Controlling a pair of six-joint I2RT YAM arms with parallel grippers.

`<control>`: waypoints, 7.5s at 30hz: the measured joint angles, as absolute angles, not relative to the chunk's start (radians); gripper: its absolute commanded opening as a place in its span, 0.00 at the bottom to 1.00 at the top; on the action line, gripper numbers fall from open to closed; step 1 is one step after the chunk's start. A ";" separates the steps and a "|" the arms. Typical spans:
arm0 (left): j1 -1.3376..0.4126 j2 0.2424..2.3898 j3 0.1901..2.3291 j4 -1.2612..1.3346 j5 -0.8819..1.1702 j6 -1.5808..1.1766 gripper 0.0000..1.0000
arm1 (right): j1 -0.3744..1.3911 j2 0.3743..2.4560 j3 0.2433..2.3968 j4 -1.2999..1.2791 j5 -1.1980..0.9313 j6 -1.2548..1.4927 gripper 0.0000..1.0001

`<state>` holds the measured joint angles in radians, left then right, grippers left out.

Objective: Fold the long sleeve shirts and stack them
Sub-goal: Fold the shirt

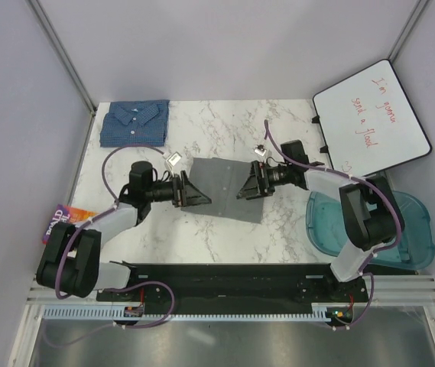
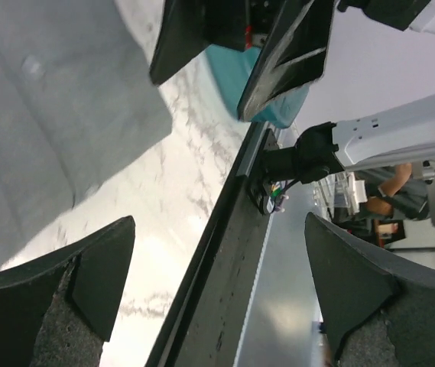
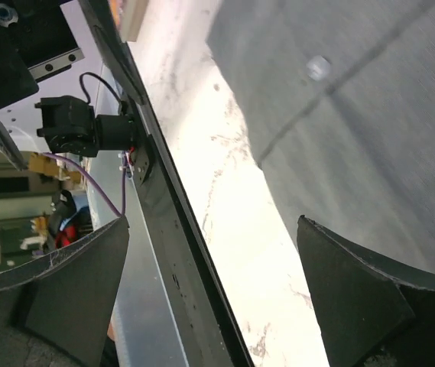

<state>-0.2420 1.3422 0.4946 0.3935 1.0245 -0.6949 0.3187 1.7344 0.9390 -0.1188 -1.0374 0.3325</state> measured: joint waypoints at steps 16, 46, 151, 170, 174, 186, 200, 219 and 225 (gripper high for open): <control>-0.273 1.874 0.798 0.425 0.873 -0.712 0.93 | 0.395 2.091 1.259 -0.202 -1.060 0.226 0.98; -0.260 1.911 0.942 0.207 0.864 -0.601 0.74 | 0.258 2.221 1.506 -0.381 -1.062 0.091 0.98; -0.115 1.961 0.785 0.273 1.079 -0.612 0.57 | 0.495 2.089 1.551 -0.742 -0.345 -0.214 0.38; -0.175 1.962 0.807 0.255 0.974 -0.658 0.02 | 0.503 2.092 1.556 -0.735 -0.344 -0.213 0.44; -0.177 1.887 0.854 0.031 0.878 -0.524 0.02 | 0.500 2.088 1.556 -0.726 -0.368 -0.185 0.63; -0.152 1.974 1.491 -0.803 0.355 0.133 0.02 | 0.287 1.835 1.440 -0.740 -0.483 -0.088 0.80; -0.408 1.898 1.936 -0.899 -0.276 0.588 0.02 | 0.270 1.691 1.330 -0.767 -0.549 -0.098 0.81; -0.786 1.976 1.403 -0.869 -0.053 0.281 0.63 | 0.245 1.624 1.224 -0.778 -0.599 -0.100 0.84; -0.784 1.939 1.595 -0.970 0.266 0.215 0.71 | 0.244 1.620 1.219 -0.777 -0.620 -0.089 0.81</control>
